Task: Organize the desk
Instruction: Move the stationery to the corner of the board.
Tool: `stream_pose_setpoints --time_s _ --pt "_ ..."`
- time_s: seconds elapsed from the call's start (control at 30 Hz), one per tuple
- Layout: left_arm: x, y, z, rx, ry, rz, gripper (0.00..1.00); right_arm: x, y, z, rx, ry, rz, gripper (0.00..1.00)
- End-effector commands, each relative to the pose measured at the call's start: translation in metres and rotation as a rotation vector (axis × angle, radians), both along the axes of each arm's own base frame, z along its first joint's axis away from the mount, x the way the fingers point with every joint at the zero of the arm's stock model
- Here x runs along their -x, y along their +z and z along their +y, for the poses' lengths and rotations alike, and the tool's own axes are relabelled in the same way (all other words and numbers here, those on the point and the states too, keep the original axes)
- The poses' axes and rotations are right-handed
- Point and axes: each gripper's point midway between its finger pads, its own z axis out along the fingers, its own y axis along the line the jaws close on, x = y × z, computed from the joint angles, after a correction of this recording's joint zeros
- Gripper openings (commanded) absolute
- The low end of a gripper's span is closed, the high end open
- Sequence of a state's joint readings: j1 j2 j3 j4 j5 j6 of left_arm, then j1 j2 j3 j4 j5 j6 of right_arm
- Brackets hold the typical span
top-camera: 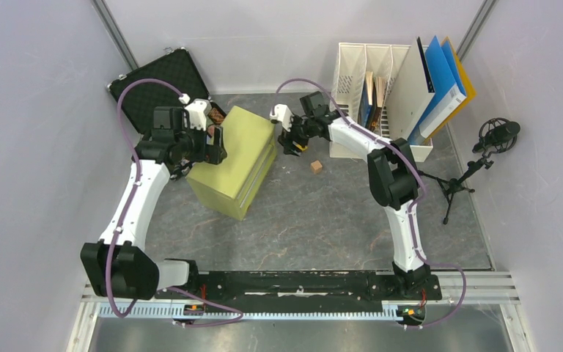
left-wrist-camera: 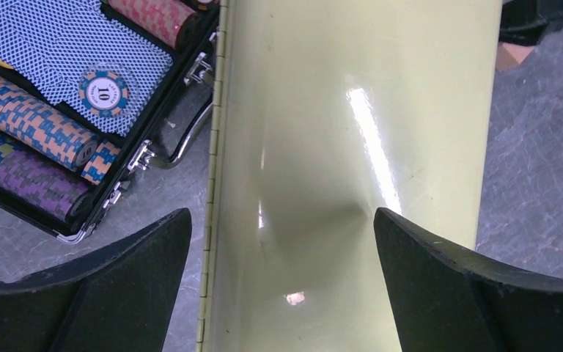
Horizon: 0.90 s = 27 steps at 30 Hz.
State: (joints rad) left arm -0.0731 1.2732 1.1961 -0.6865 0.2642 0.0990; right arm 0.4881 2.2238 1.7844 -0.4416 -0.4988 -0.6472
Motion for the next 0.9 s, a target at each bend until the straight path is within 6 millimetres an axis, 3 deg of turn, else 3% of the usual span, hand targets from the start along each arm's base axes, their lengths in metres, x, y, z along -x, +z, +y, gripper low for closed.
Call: stream_pose_setpoints --time_s 0.0,0.2,0.43,0.53,0.6,0.87 --pt "-0.023 0.022 -0.002 0.100 0.051 -0.065 1.00 -0.014 0.037 0.037 -0.146 0.024 -0.033 0.77" --pt "-0.036 0.017 -0.003 0.155 0.077 -0.046 1.00 -0.012 0.041 0.053 -0.234 0.051 -0.010 0.79" --pt "-0.041 0.011 -0.009 0.238 0.074 -0.013 1.00 -0.003 0.044 0.074 -0.324 0.139 0.025 0.75" --pt "-0.034 0.001 -0.014 0.257 0.050 0.036 1.00 0.006 0.048 0.089 -0.372 0.194 0.054 0.70" --pt "-0.029 -0.009 -0.006 0.259 0.057 0.071 1.00 0.016 0.051 0.101 -0.404 0.238 0.073 0.68" --pt "0.018 -0.031 -0.009 0.212 -0.060 0.162 1.00 0.066 0.056 0.146 -0.434 0.401 0.100 0.67"
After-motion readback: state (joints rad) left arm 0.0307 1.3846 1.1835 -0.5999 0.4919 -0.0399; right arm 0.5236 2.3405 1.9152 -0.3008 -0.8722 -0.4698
